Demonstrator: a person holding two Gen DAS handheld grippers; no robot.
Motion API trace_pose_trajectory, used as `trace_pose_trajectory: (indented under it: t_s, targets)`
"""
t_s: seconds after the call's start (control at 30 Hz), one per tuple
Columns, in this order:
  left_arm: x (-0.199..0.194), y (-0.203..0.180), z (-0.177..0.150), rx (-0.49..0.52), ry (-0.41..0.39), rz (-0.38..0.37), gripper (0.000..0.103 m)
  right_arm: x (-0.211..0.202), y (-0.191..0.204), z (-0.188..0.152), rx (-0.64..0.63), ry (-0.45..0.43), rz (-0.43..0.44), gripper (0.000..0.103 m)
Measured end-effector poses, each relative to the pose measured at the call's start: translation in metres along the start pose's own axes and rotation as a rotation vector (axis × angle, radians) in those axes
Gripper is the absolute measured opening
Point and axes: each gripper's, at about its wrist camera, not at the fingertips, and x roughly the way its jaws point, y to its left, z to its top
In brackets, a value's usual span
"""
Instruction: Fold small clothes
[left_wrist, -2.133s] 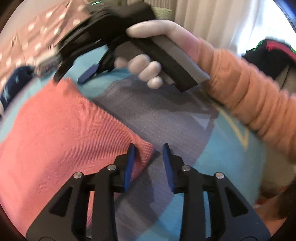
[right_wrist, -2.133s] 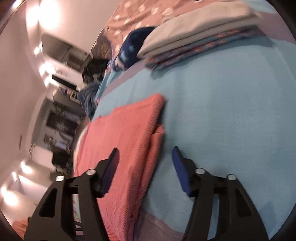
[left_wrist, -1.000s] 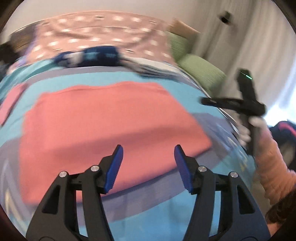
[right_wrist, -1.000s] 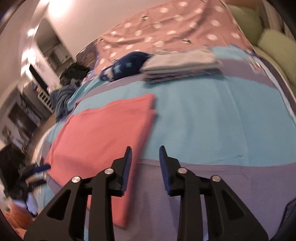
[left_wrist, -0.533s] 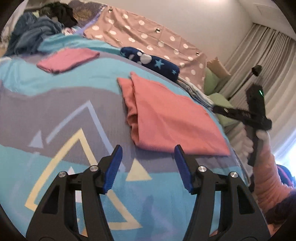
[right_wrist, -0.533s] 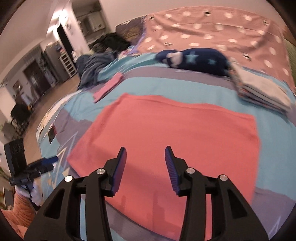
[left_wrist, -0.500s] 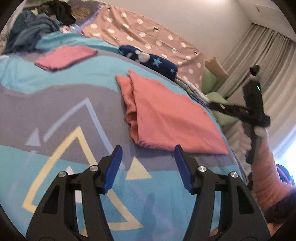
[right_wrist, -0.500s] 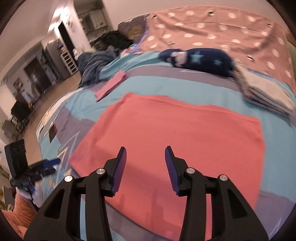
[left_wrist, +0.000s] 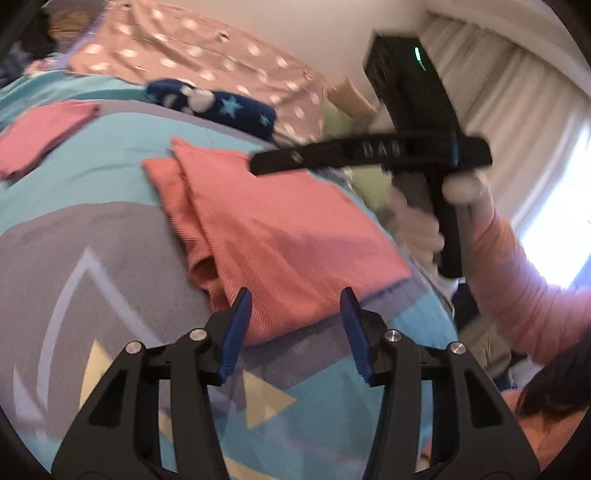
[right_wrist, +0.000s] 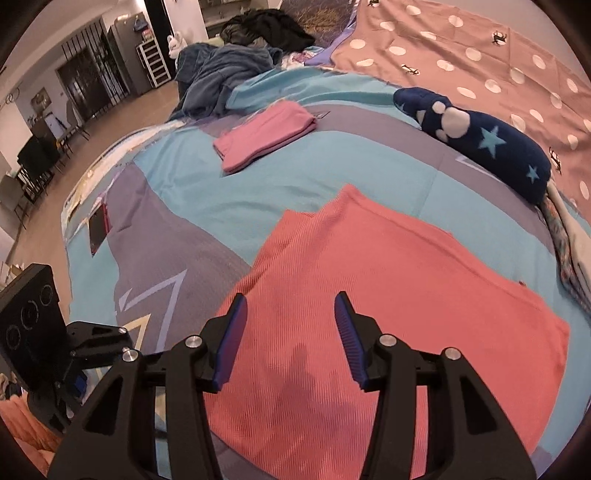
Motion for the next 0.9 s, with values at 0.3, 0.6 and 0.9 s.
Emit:
trace_pose_trajectory:
  t_s: [0.3,0.6,0.9]
  targets:
    - [0.017,0.018,0.012,-0.009,0.062,-0.021,0.058,0.011,-0.014,0.003,0.033,0.037,-0.051,0.05]
    - [0.037,0.019,0.006,-0.009,0.181,-0.112,0.038,0.032,-0.007,0.021,0.028,0.065,-0.056,0.05]
    - [0.043,0.017,0.0,-0.005,0.212,-0.126,0.039,0.104,0.024,0.067,-0.01,0.231,-0.208,0.058]
